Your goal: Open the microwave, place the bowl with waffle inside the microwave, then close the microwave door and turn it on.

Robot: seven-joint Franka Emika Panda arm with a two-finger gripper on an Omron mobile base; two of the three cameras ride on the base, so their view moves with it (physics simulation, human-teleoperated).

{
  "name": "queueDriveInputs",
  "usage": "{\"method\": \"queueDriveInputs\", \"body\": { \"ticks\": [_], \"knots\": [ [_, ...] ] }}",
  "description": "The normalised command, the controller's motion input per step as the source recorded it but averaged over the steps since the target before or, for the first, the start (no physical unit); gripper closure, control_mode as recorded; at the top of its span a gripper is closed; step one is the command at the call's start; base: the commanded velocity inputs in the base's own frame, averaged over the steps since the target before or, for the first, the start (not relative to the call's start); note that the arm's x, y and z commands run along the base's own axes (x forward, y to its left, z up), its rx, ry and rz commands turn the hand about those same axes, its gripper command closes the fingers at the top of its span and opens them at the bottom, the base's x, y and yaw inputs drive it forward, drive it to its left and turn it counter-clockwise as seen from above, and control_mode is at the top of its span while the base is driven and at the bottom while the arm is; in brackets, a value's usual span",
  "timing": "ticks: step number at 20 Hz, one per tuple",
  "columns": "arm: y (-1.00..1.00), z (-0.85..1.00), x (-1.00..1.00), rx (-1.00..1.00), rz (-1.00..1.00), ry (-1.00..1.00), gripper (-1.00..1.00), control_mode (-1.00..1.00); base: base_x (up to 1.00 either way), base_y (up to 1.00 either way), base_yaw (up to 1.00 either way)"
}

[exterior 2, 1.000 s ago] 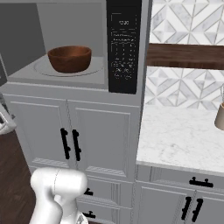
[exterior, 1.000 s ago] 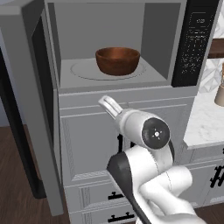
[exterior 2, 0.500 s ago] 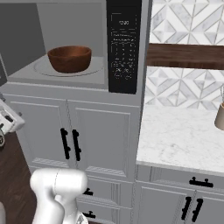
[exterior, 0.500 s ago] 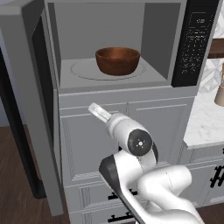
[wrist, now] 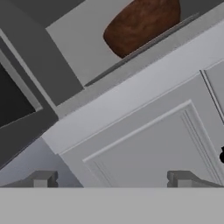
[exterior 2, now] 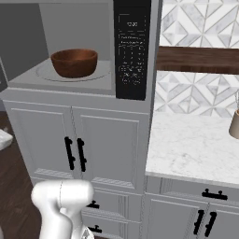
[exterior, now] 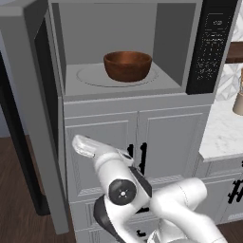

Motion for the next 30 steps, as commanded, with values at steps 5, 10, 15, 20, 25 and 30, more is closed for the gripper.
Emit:
{"method": "queueDriveInputs", "body": {
  "ticks": [5, 10, 15, 20, 25, 30],
  "knots": [
    [0.01, -0.44, 0.06, -0.04, 0.00, -0.14, -1.00, -1.00, 0.00, 0.00, 0.00],
    [0.34, -0.16, -0.08, -0.08, 0.00, -0.17, -1.00, -1.00, 0.00, 0.00, 0.00],
    [0.64, 0.00, -0.35, -0.07, 0.00, -0.21, -1.00, -1.00, 0.00, 0.00, 0.00],
    [0.79, 0.11, -0.26, -0.05, 0.00, -0.23, -1.00, -1.00, 0.00, 0.00, 0.00],
    [0.59, 0.29, -0.27, 0.00, -0.04, -0.28, -1.00, -1.00, 0.00, 0.00, 0.00],
    [0.48, 0.19, -0.32, 0.00, -0.08, -0.30, -1.00, -1.00, 0.00, 0.00, 0.00]
  ]
}}
